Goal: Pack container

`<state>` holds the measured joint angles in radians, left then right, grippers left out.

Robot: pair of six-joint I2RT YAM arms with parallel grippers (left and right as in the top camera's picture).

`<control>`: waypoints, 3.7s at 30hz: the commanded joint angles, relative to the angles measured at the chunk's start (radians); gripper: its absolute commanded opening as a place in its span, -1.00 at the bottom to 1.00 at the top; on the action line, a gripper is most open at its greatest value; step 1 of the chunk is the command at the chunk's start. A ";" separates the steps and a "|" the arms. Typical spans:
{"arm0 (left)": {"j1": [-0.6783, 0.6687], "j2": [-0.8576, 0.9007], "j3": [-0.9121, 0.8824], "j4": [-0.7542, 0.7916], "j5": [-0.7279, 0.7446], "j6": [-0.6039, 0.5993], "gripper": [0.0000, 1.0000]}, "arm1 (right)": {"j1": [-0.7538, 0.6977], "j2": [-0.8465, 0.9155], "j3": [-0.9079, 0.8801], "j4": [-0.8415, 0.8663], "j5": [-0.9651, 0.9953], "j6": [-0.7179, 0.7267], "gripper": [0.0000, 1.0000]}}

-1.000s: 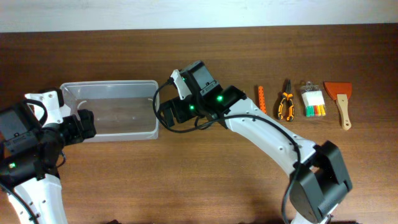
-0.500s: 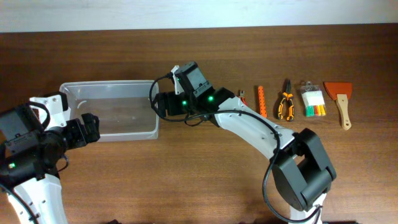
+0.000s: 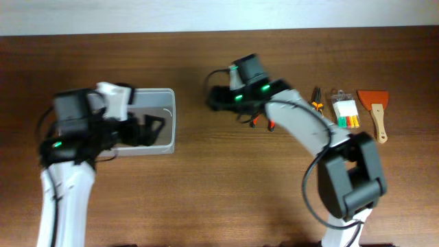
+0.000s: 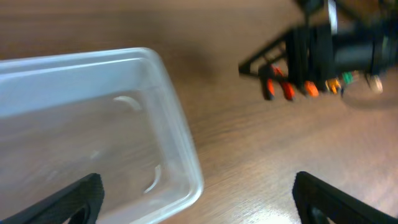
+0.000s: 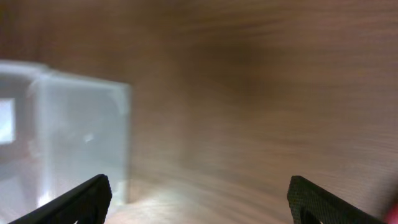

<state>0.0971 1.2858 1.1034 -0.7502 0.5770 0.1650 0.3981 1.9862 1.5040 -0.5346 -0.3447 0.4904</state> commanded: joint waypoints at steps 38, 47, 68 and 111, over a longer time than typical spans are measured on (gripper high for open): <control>-0.561 0.448 0.018 0.332 -0.584 -0.373 -0.59 | -0.392 -0.320 0.029 -0.352 -0.018 -0.147 0.83; -0.644 0.447 0.020 0.360 -0.622 -0.427 0.27 | -0.389 -0.320 0.029 -0.414 -0.018 -0.170 0.82; -0.443 0.214 0.299 -0.155 -0.925 -0.346 0.99 | 0.030 -0.283 0.029 -0.337 0.163 -0.108 0.68; 0.233 0.012 0.299 -0.321 -1.052 -0.347 0.99 | 0.150 0.016 0.028 -0.312 0.335 -0.119 0.26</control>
<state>0.3233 1.3087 1.3861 -1.0695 -0.4644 -0.1940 0.5644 1.9915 1.5139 -0.8330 -0.0509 0.4473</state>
